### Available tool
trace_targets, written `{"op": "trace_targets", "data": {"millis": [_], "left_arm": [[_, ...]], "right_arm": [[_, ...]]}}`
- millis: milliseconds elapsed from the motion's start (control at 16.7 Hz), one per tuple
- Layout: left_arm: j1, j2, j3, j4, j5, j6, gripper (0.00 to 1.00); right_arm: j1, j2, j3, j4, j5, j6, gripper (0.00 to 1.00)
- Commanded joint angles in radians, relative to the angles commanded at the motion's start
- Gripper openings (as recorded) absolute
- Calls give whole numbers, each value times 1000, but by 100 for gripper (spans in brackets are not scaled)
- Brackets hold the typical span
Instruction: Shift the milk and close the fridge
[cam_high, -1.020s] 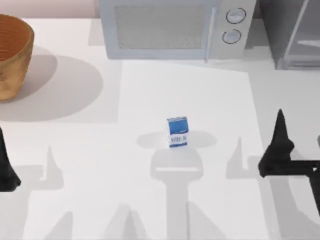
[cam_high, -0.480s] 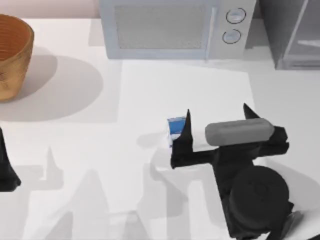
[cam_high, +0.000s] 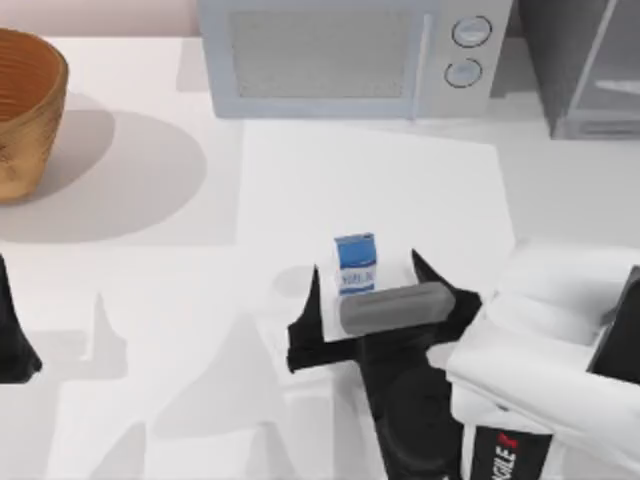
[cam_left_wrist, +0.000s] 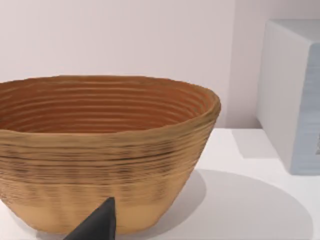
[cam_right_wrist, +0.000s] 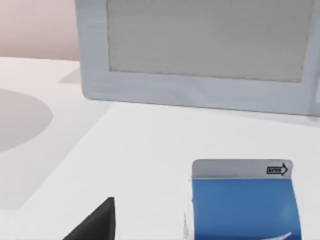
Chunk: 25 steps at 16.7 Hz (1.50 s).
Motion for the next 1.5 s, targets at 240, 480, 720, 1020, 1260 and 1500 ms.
{"op": "trace_targets", "data": {"millis": [240, 480, 720, 1020, 1260, 1500], "left_arm": [[0, 0, 0, 0, 0, 0, 100], [0, 0, 0, 0, 0, 0, 100], [0, 0, 0, 0, 0, 0, 100], [0, 0, 0, 0, 0, 0, 100], [0, 0, 0, 0, 0, 0, 100], [0, 0, 0, 0, 0, 0, 100]], "right_arm": [[-2, 27, 14, 18, -5, 0, 100], [-10, 27, 26, 5, -13, 0, 100], [-67, 42, 108, -59, -70, -2, 100], [-87, 48, 136, -81, -89, -2, 100], [-87, 48, 136, -81, -89, -2, 77], [-87, 48, 136, -81, -89, -2, 47]]}}
